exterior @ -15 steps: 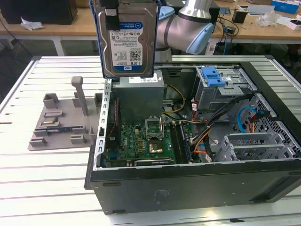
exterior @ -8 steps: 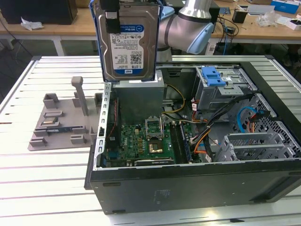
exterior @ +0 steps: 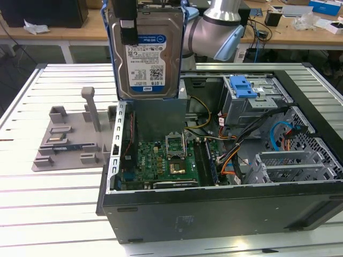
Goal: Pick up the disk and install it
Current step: 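Pick up the disk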
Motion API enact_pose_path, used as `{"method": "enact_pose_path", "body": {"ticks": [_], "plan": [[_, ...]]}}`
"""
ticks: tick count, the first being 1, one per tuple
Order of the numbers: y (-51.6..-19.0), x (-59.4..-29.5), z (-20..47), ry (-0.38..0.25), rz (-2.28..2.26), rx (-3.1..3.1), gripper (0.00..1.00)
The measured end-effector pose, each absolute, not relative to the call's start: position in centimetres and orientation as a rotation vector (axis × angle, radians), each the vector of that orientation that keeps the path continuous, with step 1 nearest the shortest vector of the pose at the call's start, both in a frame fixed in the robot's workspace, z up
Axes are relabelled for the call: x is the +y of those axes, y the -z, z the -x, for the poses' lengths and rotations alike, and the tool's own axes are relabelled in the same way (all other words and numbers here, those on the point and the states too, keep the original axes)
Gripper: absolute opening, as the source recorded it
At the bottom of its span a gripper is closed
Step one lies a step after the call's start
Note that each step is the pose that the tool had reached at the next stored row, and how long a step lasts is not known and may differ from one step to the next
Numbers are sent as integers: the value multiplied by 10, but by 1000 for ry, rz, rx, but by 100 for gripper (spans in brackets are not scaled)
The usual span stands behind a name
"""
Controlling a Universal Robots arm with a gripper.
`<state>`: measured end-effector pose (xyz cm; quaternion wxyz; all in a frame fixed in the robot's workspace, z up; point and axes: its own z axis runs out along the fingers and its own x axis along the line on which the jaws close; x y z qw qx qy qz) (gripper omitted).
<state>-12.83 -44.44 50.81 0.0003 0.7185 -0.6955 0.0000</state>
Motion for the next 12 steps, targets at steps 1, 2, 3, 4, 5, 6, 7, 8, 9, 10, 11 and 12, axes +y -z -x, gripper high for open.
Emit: {"method": "enact_pose_path", "body": {"ticks": [1, 2, 3, 4, 5, 6, 7, 8, 9, 10, 11, 12], "plan": [[-508, -447, 128, 0, -2257, -2185, 37], [-508, -450, 128, 0, -2257, -2185, 37], [-508, -453, 128, 0, -2257, -2185, 37], [-508, -455, 128, 0, -2257, -2185, 37], [-508, -458, 128, 0, -2257, -2185, 37], [-508, -462, 128, 0, -2257, -2185, 37], [-508, -465, 128, 0, -2257, -2185, 37], [-507, -471, 128, 0, -2257, -2185, 37], [-507, -474, 128, 0, -2257, -2185, 37], [-507, -477, 128, 0, -2257, -2185, 37], [-507, -480, 128, 0, -2257, -2185, 37], [-507, -483, 128, 0, -2257, -2185, 37]]}}
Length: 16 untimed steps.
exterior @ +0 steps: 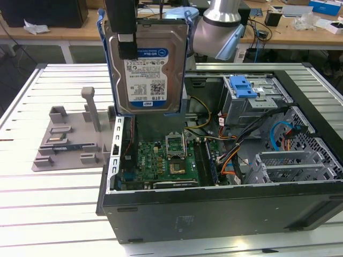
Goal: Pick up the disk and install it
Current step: 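Pick up the disk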
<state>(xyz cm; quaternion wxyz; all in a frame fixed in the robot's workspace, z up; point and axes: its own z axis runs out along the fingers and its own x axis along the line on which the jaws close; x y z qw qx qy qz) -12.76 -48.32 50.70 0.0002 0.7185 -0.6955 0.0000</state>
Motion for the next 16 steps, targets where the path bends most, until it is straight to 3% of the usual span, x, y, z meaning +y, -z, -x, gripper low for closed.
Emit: {"method": "enact_pose_path", "body": {"ticks": [16], "plan": [[-506, -493, 98, 1, -2257, -2184, 37]]}}
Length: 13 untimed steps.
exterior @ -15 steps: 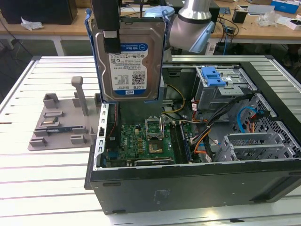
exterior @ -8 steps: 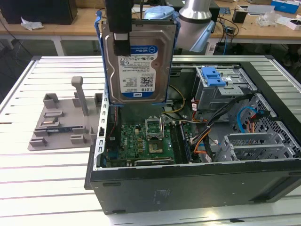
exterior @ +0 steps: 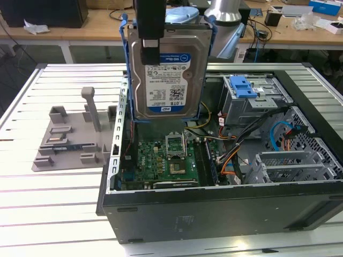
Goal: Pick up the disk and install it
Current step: 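Pick up the disk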
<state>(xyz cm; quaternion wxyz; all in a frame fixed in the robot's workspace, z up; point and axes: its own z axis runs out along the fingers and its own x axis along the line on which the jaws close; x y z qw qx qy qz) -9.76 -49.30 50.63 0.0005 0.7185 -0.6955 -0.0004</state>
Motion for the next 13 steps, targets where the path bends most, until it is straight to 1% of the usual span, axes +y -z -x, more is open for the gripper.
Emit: {"method": "enact_pose_path", "body": {"ticks": [13], "plan": [[-506, -500, 75, 3, -2255, -2183, 37]]}}
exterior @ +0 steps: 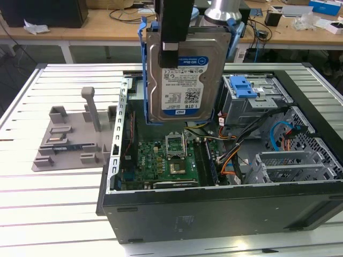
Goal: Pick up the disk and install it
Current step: 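Pick up the disk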
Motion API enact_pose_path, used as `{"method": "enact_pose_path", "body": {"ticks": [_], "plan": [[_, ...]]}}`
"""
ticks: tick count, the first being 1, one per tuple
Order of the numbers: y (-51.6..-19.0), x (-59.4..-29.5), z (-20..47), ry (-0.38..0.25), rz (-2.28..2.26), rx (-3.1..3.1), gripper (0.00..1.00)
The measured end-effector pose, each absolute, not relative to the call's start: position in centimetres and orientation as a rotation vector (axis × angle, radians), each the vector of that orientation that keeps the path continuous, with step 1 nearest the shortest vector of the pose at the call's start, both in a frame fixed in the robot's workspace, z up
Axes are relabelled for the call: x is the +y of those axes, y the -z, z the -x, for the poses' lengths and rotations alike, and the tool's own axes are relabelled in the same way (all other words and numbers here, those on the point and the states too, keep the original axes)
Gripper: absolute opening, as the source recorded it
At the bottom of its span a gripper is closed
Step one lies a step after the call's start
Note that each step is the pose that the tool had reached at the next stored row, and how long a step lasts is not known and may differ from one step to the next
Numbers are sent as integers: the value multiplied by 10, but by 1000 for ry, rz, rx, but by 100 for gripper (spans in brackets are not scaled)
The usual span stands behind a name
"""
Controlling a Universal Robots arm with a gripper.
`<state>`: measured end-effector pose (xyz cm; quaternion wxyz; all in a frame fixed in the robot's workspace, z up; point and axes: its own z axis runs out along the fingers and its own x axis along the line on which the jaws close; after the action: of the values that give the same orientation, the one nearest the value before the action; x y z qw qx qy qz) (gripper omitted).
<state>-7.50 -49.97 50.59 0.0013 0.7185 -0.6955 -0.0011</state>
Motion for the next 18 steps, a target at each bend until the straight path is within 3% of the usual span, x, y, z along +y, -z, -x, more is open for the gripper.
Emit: {"method": "enact_pose_path", "body": {"ticks": [18], "plan": [[-505, -510, 45, 5, -2254, -2182, 37]]}}
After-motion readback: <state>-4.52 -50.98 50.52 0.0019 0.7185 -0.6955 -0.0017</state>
